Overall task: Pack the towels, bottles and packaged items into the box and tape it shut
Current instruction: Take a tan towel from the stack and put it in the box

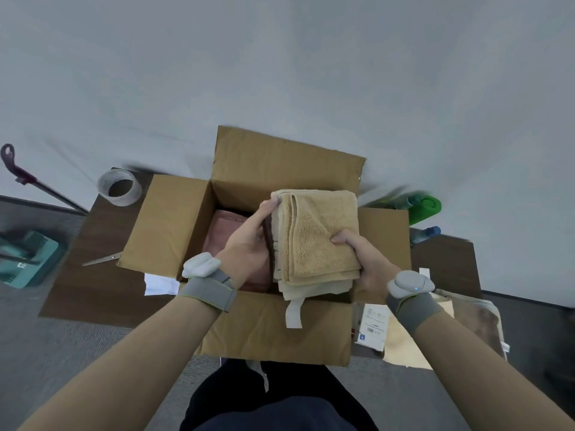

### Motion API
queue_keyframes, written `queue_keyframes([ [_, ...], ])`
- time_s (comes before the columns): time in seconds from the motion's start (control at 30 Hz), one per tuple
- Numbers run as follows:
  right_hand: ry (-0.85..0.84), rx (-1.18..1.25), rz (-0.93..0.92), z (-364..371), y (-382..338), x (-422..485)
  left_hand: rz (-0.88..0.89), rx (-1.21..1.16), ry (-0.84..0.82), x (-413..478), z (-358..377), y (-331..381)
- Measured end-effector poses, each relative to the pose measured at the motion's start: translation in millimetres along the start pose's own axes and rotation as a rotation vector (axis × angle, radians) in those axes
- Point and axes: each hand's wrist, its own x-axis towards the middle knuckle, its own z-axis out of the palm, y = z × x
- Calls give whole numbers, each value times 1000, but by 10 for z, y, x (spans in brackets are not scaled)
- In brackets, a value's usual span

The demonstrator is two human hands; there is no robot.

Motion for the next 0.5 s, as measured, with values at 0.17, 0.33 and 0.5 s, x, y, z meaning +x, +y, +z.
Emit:
queue_keyframes([
  [0.17,37,-63,-21,11,-5,-14,-217,71,-117,17,-39,-53],
  [0.33,133,-145,-15,106,18,85,-64,305,-64,61,-24,-104],
  [0.5,170,-258,-113,177,87,147,101,509,45,252,-107,-195],
])
